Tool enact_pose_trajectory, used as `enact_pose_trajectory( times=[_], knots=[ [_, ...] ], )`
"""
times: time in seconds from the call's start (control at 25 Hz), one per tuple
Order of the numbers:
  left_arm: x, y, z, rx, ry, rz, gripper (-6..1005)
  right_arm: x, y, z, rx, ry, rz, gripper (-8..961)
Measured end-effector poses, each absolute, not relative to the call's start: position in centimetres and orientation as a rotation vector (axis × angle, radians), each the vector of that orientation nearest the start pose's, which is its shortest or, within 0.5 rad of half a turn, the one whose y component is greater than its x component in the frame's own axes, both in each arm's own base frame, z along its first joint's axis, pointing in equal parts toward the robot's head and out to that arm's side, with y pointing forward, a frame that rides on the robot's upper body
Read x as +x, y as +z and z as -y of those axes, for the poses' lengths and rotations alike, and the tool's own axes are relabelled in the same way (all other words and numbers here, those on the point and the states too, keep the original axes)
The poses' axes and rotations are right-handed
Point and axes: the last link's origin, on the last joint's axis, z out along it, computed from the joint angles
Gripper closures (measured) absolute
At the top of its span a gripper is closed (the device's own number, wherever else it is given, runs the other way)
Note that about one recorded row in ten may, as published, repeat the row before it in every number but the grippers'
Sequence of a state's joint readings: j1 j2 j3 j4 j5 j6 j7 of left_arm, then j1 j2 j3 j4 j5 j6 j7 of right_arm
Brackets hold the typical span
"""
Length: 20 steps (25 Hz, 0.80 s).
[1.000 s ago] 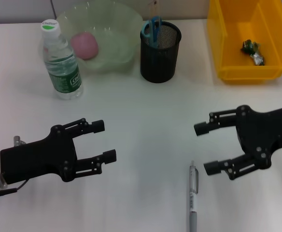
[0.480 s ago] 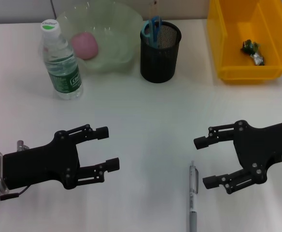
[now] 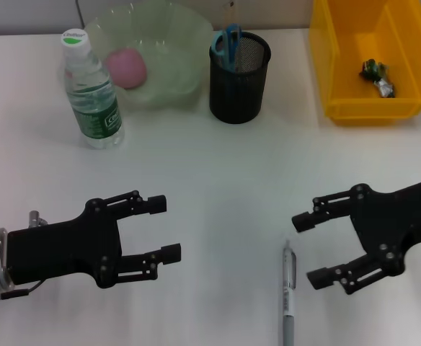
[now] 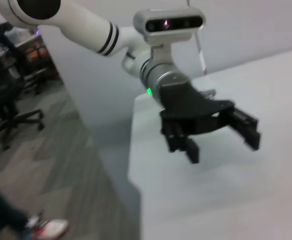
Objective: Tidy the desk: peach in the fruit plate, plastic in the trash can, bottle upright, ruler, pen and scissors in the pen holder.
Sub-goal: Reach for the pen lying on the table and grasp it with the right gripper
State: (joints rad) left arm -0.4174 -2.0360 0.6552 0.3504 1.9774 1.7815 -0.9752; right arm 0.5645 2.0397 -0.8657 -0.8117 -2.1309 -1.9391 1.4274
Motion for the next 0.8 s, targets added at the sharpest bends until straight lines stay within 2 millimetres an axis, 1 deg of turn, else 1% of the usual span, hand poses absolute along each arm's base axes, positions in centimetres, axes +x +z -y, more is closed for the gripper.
enact_pose_trajectory(
  times=[0.08,0.12,0.16,0.28,0.36,0.52,0.64,0.8],
  knots=[
    [-28.9,-2.3,-24.8,-2.806,-1.000,0.458,208,22.3,2.0,-29.3,-3.316,0.430,-0.401,138],
    [-28.9,-2.3,-24.8,-2.811,-0.994,0.447,208,21.5,2.5,-29.4,-3.365,0.339,-0.461,138],
    [-28.9,-2.3,-24.8,-2.811,-0.994,0.447,208,21.5,2.5,-29.4,-3.365,0.339,-0.461,138],
    [-28.8,-2.3,-24.9,-2.820,-0.980,0.429,208,20.6,2.8,-29.7,-3.399,0.207,-0.524,137],
    [-28.8,-2.4,-24.9,-2.819,-0.976,0.421,208,20.3,2.6,-29.9,-3.409,0.139,-0.529,137],
    [-28.9,-2.5,-24.8,-2.815,-0.974,0.416,208,20.3,1.9,-30.1,-3.399,0.149,-0.471,137],
    [-28.8,-2.6,-24.7,-2.813,-0.985,0.429,208,20.9,1.2,-30.1,-3.372,0.206,-0.405,137],
    [-28.7,-2.6,-24.7,-2.815,-0.998,0.456,208,21.6,0.1,-30.1,-3.351,0.252,-0.388,137]
  ],
)
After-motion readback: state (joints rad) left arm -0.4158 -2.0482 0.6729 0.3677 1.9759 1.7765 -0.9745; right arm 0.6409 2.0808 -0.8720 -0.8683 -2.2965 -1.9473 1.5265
